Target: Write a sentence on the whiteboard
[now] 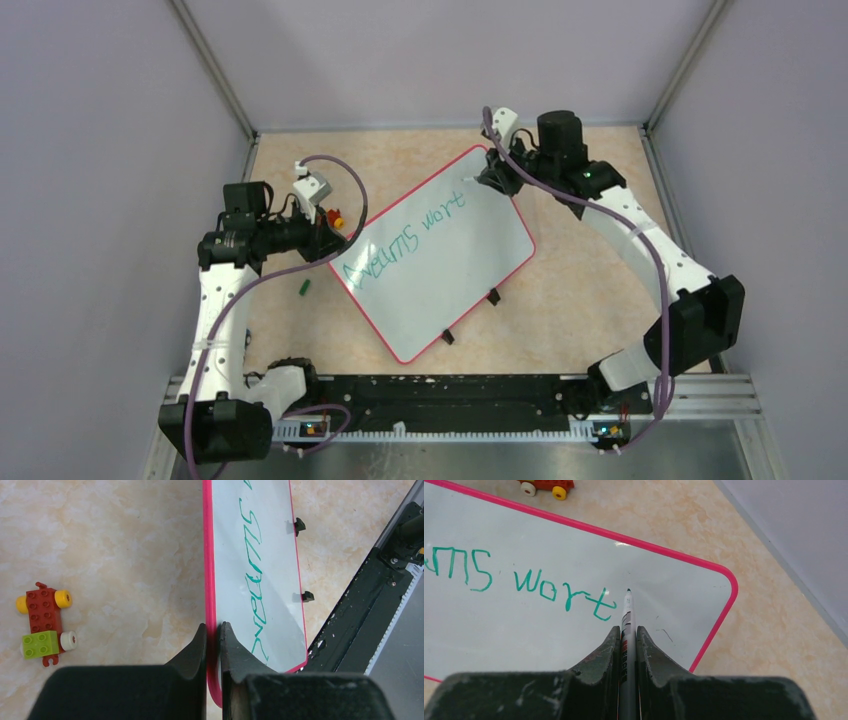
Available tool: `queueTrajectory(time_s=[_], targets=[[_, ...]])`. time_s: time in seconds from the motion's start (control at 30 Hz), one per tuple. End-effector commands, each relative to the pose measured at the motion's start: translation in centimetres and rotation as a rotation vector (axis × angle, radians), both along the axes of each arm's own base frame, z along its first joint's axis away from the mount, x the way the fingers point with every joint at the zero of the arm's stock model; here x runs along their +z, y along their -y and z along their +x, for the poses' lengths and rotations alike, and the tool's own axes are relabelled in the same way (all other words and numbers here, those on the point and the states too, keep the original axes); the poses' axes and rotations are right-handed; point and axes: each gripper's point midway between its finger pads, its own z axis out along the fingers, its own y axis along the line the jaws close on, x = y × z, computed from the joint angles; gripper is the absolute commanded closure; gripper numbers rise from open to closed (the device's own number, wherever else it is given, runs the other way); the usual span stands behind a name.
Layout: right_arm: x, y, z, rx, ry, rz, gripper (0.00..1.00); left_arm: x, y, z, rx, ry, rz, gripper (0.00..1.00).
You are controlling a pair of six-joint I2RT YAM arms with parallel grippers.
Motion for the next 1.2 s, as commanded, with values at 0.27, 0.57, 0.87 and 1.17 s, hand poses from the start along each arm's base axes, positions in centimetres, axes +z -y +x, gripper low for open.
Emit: queueTrajectory(time_s=[0.27, 0.57, 0.87, 1.17], targets=[[0.5, 0.0, 2.4, -0.03, 0.048, -0.01, 1.0, -0.7, 0.3, -0.3, -0.026, 0.016, 0.017, 1.0], [-1.4, 0.8, 0.7, -0.026, 0.014, -0.033, 1.0, -0.7, 0.3, -0.3, -0.029, 0.017, 0.016, 1.0], [-4.3, 1.5, -0.9, -0.018, -0.036, -0.055, 1.0, -0.6, 0.4, -0.3, -0.03, 0.017, 0.013, 1.0], [-2.3, 0.9, 0.4, -0.03, 0.003, -0.029, 1.0, -0.6, 0.3, -0.3, -0.029, 0.016, 0.014, 1.0]])
